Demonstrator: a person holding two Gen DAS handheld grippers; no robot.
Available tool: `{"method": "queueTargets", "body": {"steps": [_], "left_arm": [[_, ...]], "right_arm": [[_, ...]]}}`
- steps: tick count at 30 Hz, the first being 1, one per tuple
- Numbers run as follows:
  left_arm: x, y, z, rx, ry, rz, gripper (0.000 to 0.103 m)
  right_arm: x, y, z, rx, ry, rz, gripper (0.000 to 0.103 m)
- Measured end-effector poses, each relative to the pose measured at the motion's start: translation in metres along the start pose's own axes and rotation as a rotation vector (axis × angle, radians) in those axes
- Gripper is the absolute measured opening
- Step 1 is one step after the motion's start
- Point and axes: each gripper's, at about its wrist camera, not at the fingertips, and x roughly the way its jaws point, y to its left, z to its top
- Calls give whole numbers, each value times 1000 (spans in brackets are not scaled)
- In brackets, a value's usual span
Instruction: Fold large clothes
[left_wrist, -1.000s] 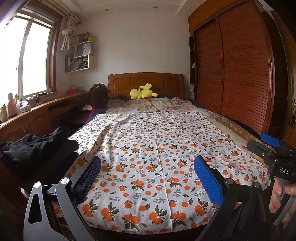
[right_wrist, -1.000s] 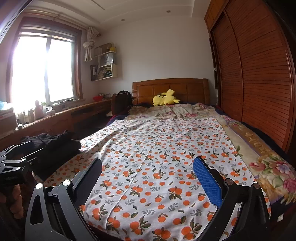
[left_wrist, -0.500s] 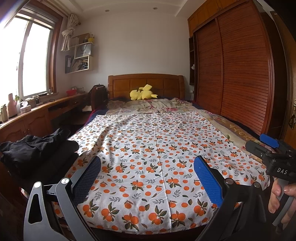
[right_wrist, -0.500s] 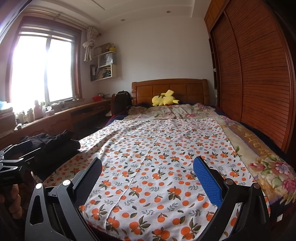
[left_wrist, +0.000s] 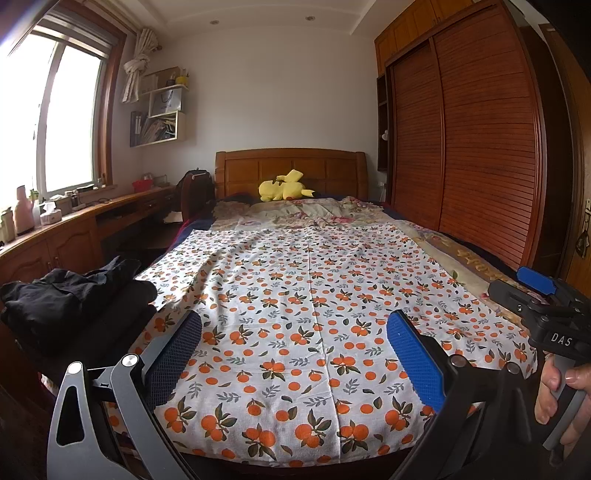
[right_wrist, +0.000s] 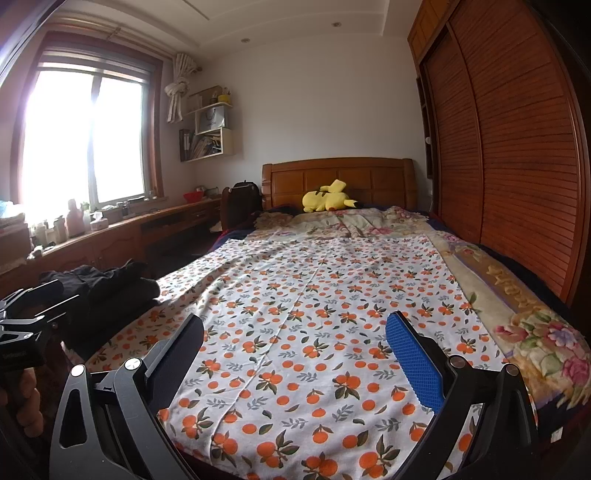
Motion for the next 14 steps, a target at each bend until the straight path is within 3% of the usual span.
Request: {"method": "queueTargets", "body": {"steps": [14], "left_arm": [[-2,1,1,-4,0,3,101]], "right_arm": [[-1,-1,1,0,-2,0,95]]}}
